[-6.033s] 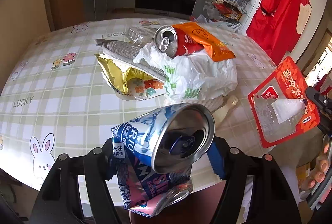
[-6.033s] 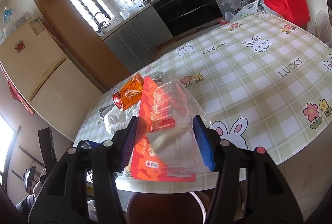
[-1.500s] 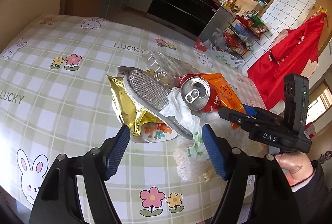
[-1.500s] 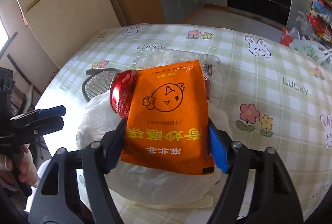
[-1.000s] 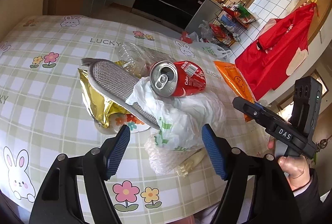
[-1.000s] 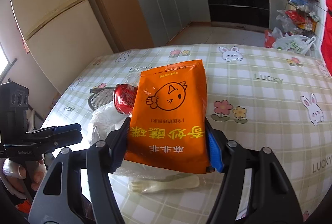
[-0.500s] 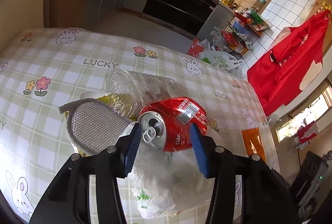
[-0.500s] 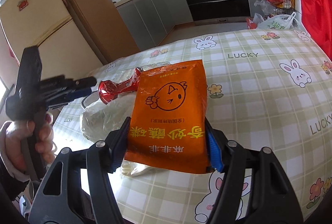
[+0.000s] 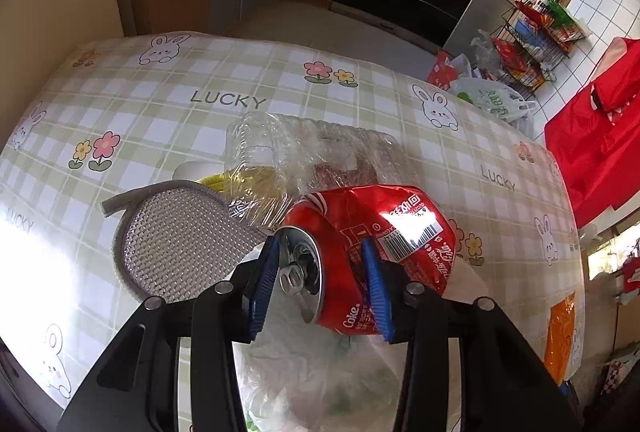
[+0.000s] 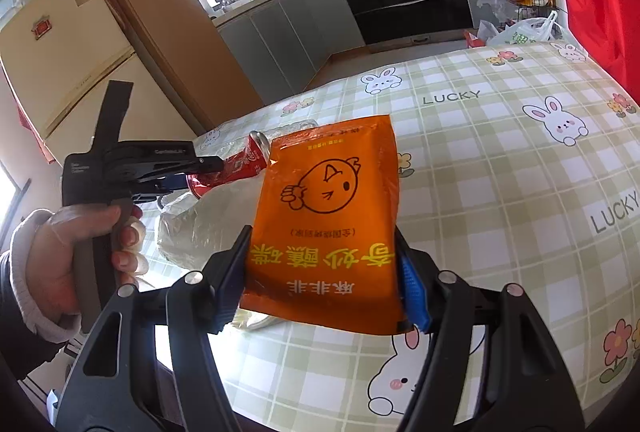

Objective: Collect trash
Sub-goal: 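Drop the orange bag into the pink bin with the right tool while the left carries the Coke can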

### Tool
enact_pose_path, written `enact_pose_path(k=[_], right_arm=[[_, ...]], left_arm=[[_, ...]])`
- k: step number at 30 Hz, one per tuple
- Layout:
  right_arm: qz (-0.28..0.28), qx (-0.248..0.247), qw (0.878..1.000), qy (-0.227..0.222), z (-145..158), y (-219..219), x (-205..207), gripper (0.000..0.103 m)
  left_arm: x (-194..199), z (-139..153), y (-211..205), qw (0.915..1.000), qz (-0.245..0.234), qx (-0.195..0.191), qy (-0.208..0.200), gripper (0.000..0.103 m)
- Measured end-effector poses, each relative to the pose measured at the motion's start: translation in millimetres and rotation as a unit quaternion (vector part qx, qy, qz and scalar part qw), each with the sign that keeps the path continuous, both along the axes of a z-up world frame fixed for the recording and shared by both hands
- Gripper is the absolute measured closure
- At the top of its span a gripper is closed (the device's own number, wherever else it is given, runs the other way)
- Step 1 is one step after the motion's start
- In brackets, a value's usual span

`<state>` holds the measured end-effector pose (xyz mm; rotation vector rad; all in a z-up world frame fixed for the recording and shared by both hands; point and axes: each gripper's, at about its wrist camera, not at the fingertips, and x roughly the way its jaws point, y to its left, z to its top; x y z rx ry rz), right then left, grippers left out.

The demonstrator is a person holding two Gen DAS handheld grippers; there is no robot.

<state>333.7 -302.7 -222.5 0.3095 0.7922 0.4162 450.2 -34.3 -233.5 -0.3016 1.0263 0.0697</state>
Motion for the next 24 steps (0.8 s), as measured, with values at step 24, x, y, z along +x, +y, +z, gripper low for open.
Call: enact_pose_path(k=[24], right_arm=[[0.016, -0.021, 0.996, -0.082, 79.0, 22.2, -91.1, 0.038]], left_arm=[[-122.4, 138.0, 24.2, 0.9765, -0.051, 0.023, -0.208, 0.077]])
